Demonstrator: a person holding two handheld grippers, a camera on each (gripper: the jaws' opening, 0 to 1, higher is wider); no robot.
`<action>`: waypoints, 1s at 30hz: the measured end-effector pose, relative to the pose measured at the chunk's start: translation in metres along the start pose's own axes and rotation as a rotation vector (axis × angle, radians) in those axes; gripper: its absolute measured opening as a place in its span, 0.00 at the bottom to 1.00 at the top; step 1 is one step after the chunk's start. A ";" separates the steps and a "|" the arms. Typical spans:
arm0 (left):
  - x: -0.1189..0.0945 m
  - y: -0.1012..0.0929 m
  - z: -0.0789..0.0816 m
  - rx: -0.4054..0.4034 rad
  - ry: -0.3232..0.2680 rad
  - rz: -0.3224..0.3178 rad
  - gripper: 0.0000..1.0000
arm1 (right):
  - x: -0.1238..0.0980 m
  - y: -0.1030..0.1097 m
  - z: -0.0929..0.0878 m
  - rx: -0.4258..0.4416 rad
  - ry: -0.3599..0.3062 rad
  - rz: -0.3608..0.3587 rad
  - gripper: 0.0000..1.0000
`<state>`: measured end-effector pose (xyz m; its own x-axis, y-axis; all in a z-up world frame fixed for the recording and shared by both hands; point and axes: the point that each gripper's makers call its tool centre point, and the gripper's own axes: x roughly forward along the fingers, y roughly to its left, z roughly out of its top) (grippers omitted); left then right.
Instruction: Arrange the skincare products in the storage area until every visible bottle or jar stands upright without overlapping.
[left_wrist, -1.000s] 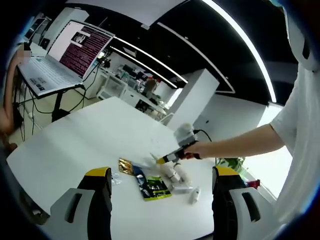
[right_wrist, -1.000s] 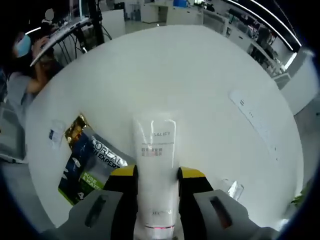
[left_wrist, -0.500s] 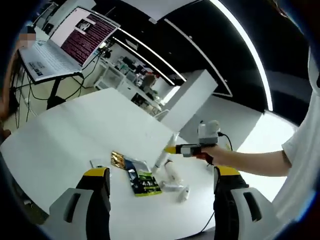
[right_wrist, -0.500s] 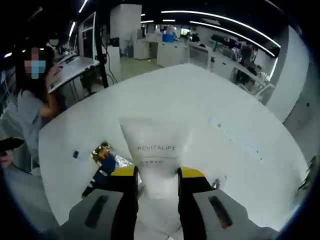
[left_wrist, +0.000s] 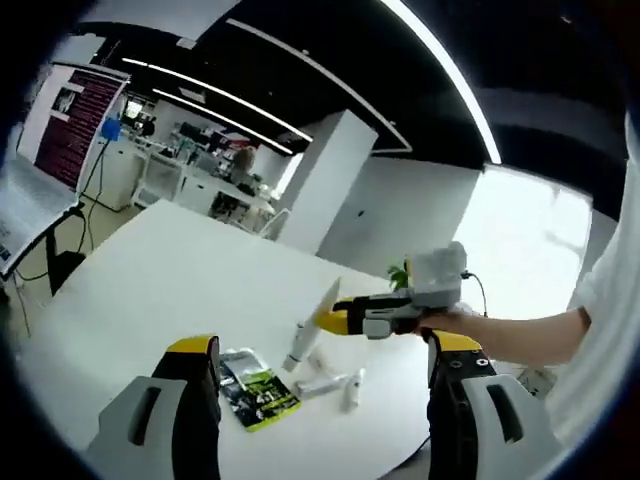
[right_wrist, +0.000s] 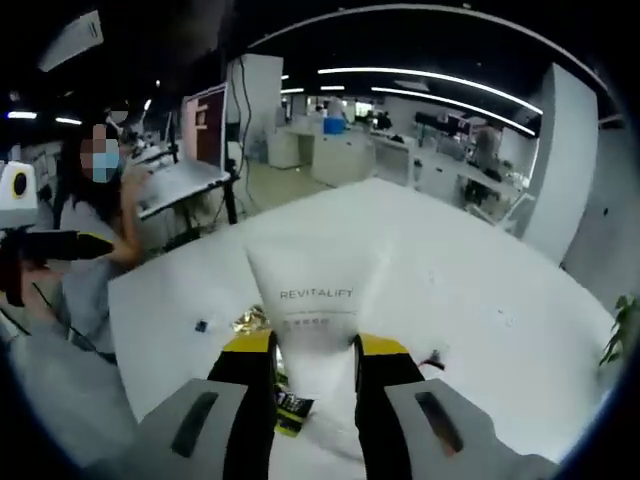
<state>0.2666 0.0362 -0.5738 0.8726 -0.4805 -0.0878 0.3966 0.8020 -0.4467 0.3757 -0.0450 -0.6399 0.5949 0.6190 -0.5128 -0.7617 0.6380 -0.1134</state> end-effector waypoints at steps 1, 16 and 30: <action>0.005 -0.005 0.002 0.007 0.001 -0.012 0.78 | -0.005 0.004 0.002 -0.007 -0.011 0.001 0.28; -0.024 0.024 -0.047 -0.009 0.139 0.164 0.64 | -0.049 0.034 -0.049 0.033 0.015 0.011 0.01; -0.050 0.058 -0.073 -0.033 0.131 0.238 0.70 | 0.018 0.031 -0.036 0.077 0.098 0.107 0.19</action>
<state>0.2257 0.0808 -0.6605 0.8951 -0.3232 -0.3072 0.1733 0.8869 -0.4282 0.3537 -0.0300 -0.6833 0.4808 0.6399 -0.5995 -0.7950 0.6066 0.0099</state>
